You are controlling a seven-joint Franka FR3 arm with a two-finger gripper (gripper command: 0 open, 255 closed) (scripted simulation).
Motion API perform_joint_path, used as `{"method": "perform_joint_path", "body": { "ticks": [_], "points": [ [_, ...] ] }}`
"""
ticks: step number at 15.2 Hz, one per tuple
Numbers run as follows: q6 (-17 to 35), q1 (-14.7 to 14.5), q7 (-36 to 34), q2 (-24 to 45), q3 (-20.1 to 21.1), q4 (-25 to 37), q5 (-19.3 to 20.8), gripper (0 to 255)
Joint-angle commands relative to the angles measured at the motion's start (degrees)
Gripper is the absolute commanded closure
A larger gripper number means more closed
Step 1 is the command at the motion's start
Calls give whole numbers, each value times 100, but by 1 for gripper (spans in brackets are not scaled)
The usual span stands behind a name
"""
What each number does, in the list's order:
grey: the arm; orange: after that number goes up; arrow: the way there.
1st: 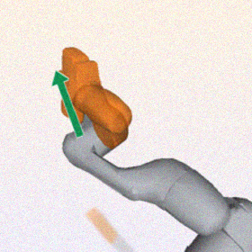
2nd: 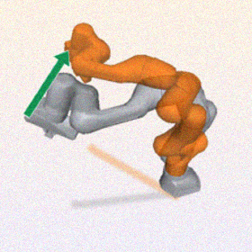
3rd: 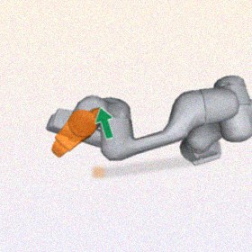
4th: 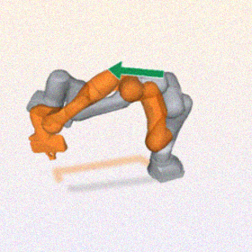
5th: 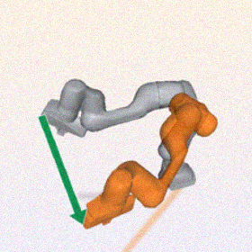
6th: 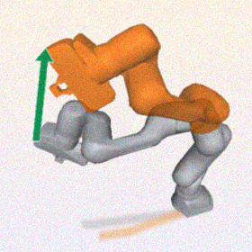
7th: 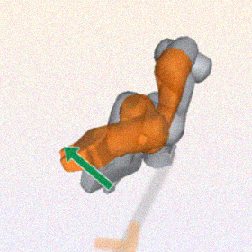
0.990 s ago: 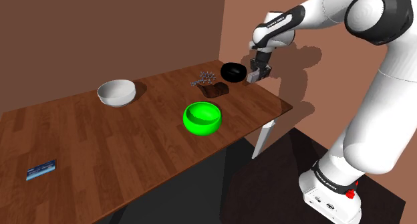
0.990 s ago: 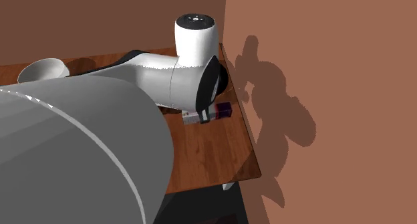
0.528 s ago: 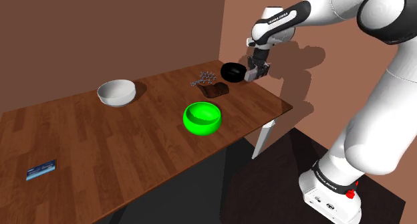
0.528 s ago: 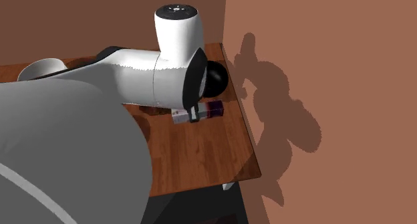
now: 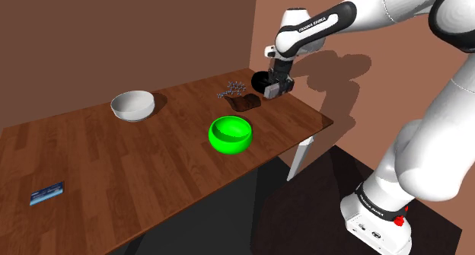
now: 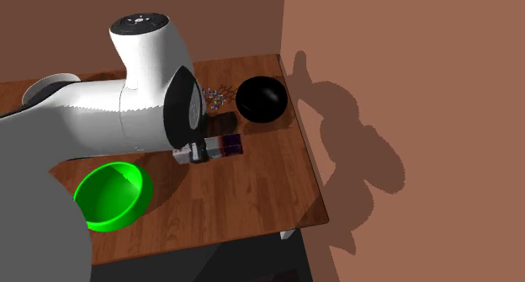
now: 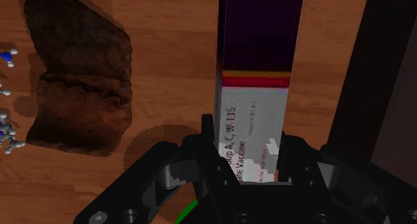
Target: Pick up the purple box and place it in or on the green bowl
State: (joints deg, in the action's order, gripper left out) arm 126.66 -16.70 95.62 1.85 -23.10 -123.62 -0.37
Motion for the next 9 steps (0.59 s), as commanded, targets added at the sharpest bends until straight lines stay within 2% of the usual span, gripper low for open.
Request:
{"method": "perform_joint_path", "body": {
  "ticks": [1,9],
  "points": [
    [17,-143,-312,-73,129,-83,49,255],
    [12,-718,-1472,-94,685,-107,100,255]
  ]
}}
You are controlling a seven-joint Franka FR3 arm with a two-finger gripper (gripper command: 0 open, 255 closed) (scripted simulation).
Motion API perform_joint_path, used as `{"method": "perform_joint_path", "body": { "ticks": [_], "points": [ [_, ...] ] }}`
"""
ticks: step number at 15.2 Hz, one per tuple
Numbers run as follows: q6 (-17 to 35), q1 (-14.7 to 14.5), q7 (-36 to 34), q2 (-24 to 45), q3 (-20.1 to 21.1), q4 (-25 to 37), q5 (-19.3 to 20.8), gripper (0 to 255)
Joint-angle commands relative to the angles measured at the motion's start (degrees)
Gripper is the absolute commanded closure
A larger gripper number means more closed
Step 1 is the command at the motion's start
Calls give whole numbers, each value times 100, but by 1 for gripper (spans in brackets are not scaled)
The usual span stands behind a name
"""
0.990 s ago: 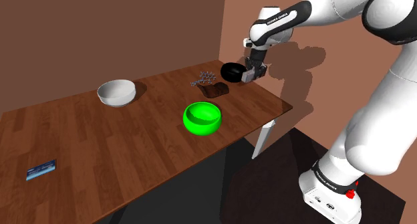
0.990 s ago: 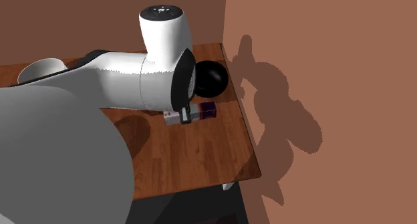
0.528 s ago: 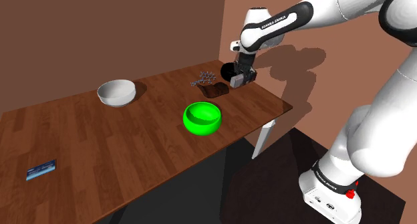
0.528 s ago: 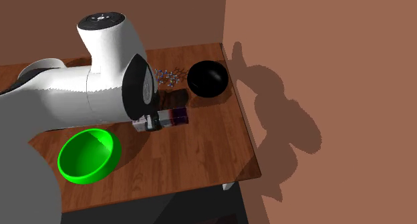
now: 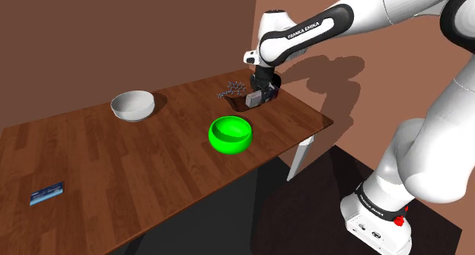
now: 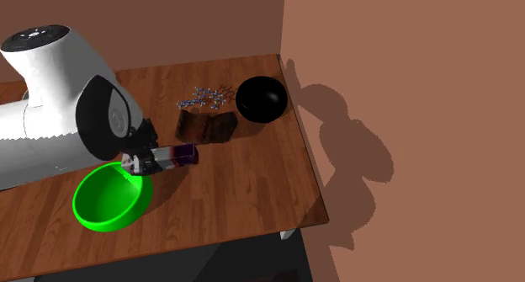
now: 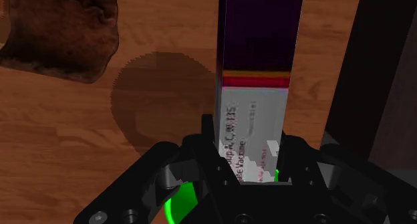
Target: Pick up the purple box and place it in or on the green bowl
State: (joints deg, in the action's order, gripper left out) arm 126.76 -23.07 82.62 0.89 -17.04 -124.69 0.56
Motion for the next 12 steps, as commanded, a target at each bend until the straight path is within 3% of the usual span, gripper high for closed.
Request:
{"method": "perform_joint_path", "body": {
  "ticks": [1,12],
  "points": [
    [-5,-152,-310,24,147,26,4,255],
    [-195,-931,-1756,615,842,780,-54,255]
  ]
}}
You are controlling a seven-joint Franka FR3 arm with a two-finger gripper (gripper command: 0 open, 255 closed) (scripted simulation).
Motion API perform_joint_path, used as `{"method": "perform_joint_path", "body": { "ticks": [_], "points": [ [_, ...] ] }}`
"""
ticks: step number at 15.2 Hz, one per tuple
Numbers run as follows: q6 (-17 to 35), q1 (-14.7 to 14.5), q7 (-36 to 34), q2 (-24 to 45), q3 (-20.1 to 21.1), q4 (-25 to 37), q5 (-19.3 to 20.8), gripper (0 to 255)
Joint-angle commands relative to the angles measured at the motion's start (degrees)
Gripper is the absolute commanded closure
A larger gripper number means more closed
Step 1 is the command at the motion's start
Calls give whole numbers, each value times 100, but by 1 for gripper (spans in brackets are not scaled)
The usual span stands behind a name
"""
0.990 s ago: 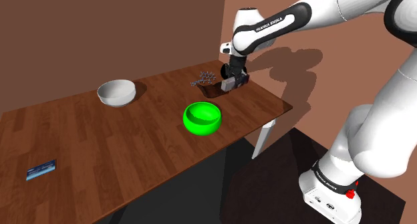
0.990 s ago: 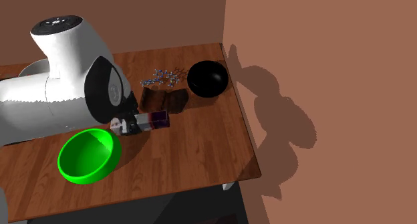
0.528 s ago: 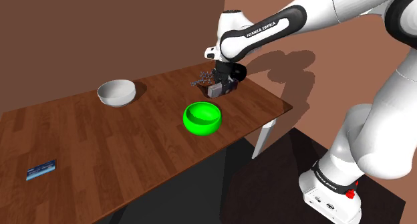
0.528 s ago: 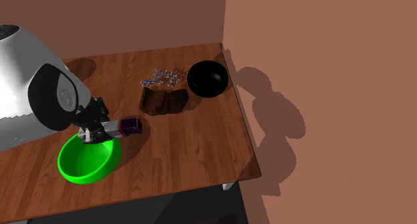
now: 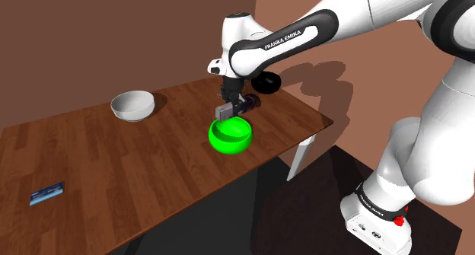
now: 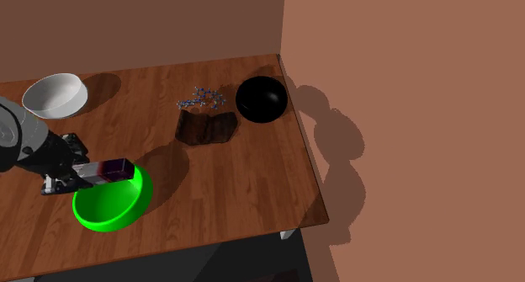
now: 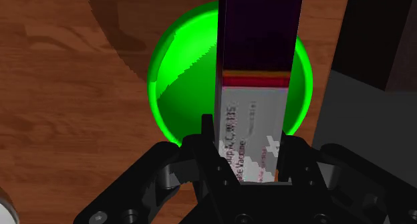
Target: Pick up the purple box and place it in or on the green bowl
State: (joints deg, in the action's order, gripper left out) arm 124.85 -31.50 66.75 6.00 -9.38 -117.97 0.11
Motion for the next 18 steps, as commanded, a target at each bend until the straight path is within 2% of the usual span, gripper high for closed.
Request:
{"method": "perform_joint_path", "body": {
  "ticks": [1,13,18],
  "points": [
    [68,-89,-165,139,76,71,-16,255],
    [906,-67,-110,640,97,-271,-113,255],
    [906,-67,-110,640,97,-271,-113,255]
  ]
}}
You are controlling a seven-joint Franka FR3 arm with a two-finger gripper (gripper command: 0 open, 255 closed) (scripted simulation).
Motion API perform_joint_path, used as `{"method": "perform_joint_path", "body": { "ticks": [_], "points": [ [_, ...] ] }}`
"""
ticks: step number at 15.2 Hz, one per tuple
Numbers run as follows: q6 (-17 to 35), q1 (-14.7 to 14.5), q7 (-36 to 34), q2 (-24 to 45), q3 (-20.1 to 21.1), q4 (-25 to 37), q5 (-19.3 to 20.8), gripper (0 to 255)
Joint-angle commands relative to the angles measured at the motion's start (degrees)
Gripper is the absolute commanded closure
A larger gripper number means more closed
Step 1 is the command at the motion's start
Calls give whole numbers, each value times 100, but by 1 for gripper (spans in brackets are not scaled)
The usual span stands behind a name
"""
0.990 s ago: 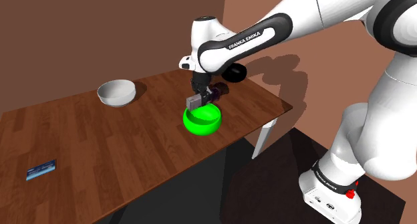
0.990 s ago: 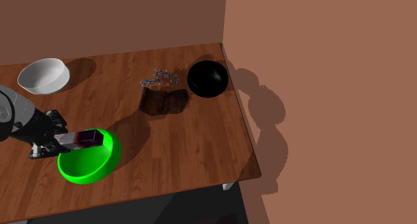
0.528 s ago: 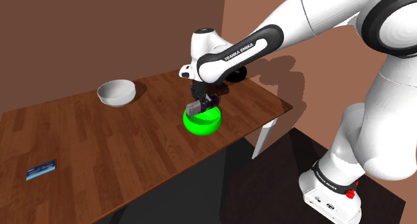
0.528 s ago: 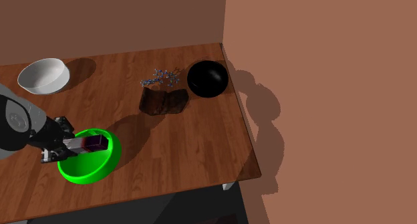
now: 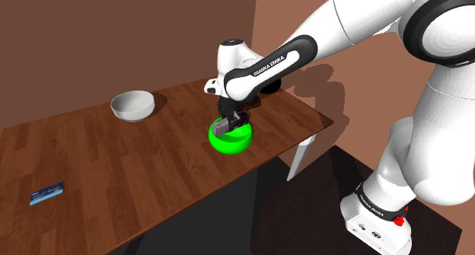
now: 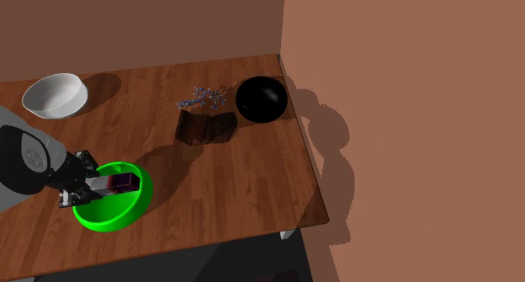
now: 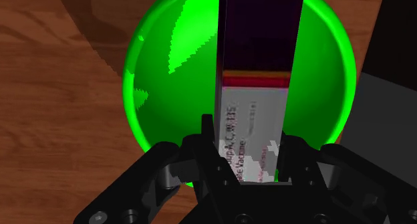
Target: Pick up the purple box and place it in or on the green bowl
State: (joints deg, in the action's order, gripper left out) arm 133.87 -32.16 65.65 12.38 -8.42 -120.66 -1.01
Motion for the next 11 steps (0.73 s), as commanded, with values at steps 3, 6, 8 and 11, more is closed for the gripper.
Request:
{"method": "perform_joint_path", "body": {
  "ticks": [3,6,8,11],
  "points": [
    [4,0,0,3,1,-2,-1,255],
    [3,0,0,2,1,-2,-1,0],
    [3,-1,0,2,1,-2,-1,0],
    [-341,-16,-32,-232,-10,110,46,0]
  ]
}}
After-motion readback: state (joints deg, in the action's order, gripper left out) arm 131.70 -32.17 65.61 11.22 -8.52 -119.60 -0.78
